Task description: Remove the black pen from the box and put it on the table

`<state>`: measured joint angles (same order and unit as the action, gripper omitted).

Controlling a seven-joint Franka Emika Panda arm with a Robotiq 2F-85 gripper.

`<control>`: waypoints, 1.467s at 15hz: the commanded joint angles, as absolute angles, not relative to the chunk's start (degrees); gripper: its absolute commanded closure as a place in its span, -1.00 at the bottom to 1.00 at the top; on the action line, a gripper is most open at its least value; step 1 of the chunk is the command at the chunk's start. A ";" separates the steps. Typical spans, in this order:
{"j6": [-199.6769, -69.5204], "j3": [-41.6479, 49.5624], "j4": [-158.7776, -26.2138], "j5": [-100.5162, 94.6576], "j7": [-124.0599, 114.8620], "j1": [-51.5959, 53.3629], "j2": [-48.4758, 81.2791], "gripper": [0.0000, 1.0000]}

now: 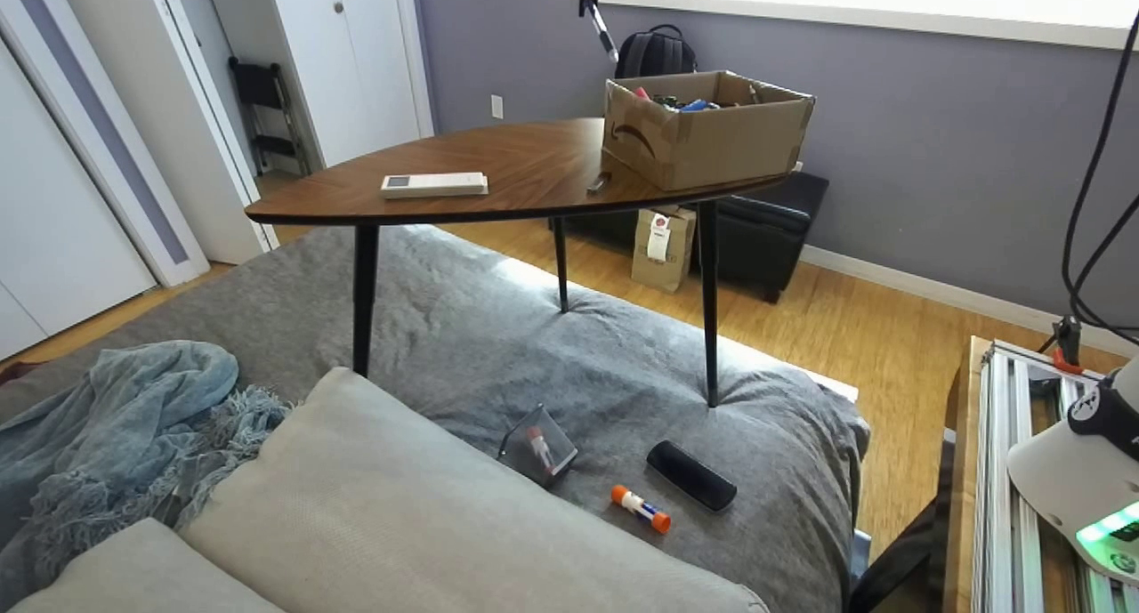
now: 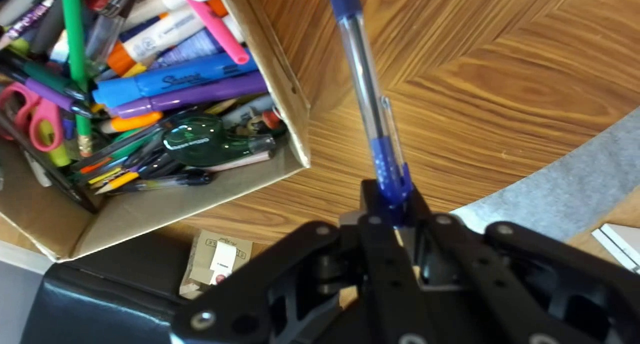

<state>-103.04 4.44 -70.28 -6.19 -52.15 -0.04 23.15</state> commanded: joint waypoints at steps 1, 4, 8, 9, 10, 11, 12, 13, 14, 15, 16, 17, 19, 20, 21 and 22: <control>-101.75 5.05 -59.95 -6.05 -52.81 1.09 32.17 0.94; -100.91 4.07 -56.09 -5.78 -52.41 1.11 37.06 0.94; -100.66 4.83 -53.53 -6.76 -53.56 1.78 41.72 0.94; -100.88 4.97 -53.25 -6.88 -53.69 1.76 42.56 0.94; -100.85 5.12 -53.06 -6.93 -53.87 1.73 43.31 0.94; -100.85 5.16 -52.72 -6.81 -53.78 1.67 44.05 0.94; -100.86 5.40 -52.65 -7.02 -53.92 1.77 44.65 0.94; -100.80 5.57 -52.55 -7.16 -53.89 1.84 45.16 0.94; -100.73 5.74 -52.35 -7.34 -53.86 1.94 45.63 0.94; -100.63 5.78 -52.20 -7.33 -53.73 1.94 45.98 0.94; -100.26 5.82 -51.83 -7.34 -53.49 1.95 46.26 0.94; -100.30 5.87 -51.73 -7.49 -53.16 1.97 46.36 0.91; -99.97 5.97 -51.56 -7.95 -52.78 2.03 46.24 0.24; -99.71 6.08 -51.44 -8.35 -52.68 2.05 46.07 0.14; -99.57 6.04 -51.30 -8.54 -52.46 1.94 45.64 -0.01; -98.68 5.80 -51.05 -8.41 -51.89 1.76 45.11 -0.13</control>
